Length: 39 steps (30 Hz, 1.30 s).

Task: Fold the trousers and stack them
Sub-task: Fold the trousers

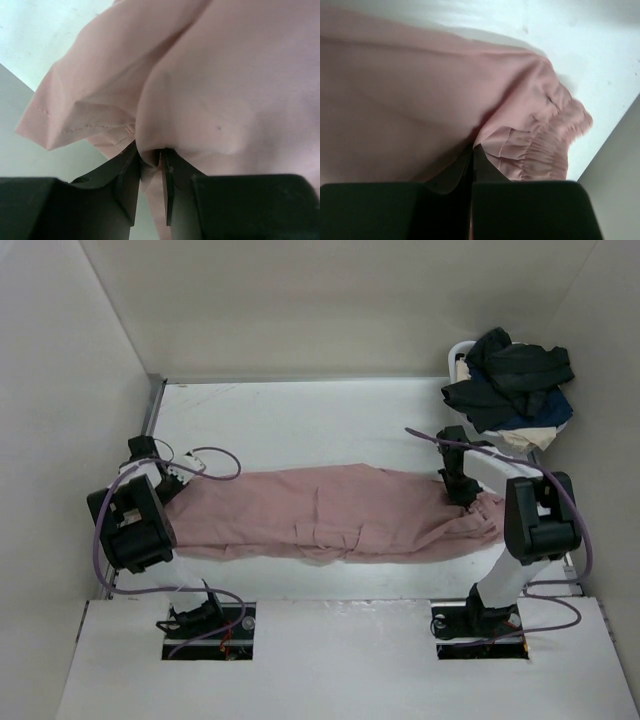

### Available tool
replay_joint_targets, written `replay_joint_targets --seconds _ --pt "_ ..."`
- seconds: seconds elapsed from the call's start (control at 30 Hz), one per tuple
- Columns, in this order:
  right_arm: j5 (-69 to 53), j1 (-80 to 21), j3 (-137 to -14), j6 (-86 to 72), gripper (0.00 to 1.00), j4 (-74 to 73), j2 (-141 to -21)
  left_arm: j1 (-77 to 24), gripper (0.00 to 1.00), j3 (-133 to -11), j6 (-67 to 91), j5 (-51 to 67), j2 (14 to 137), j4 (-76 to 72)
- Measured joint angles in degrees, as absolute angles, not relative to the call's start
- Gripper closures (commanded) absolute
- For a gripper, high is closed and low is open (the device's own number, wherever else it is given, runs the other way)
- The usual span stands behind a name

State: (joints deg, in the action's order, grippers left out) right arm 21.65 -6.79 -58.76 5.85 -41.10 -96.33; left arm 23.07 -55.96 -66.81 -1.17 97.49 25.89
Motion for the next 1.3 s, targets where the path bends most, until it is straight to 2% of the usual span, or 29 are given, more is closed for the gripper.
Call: replay_joint_targets --seconds 0.17,0.33,0.4,0.43,0.5,0.57,0.6,0.7,0.87,1.0,1.1,1.3 --pt "23.1 -7.4 -68.3 1.4 1.00 -41.1 -103.8 25.5 0.84 -68.0 -61.0 2.2 105.9 29.5" --pt "22.6 -6.8 -74.3 -0.6 1.00 -39.9 -104.6 26.0 0.83 -75.5 -55.5 1.1 112.2 24.5" --pt "22.9 -6.5 -75.6 -2.0 0.94 -38.1 -104.6 25.8 0.81 -75.5 -54.8 0.4 112.2 23.3" --pt "23.1 -6.2 -75.8 -2.7 0.89 -36.9 -104.5 25.7 0.80 -75.5 -54.4 0.2 112.2 22.5" --pt "23.3 -5.8 -75.3 -3.7 0.64 -35.4 -103.8 25.3 0.74 -75.5 -53.6 -0.4 112.2 21.2" --pt "23.4 -5.6 -72.5 -5.2 0.49 -33.7 -101.3 24.9 0.69 -74.9 -53.1 -0.7 111.5 20.1" --pt "23.4 -5.6 -70.6 -6.1 0.37 -33.4 -99.2 24.7 0.65 -74.1 -52.8 -0.9 110.7 19.7" --pt "23.6 -5.6 -63.5 -10.4 0.21 -33.0 -90.3 24.3 0.58 -70.8 -52.3 -1.1 106.5 19.2" --pt "24.8 -5.7 -54.8 -23.0 0.15 -33.0 -72.7 24.1 0.53 -67.7 -51.6 -1.1 100.3 19.0" --pt "26.5 -5.7 -50.1 -36.6 0.12 -32.3 -65.1 24.4 0.50 -66.7 -50.7 -1.1 98.3 18.2" --pt "27.3 -5.1 -46.0 -48.3 0.11 -31.0 -65.6 24.6 0.47 -66.3 -50.4 -1.1 98.0 18.2" --pt "28.7 -2.7 -43.1 -64.4 0.08 -30.8 -75.0 25.0 0.41 -66.3 -50.1 -1.5 97.1 18.2"
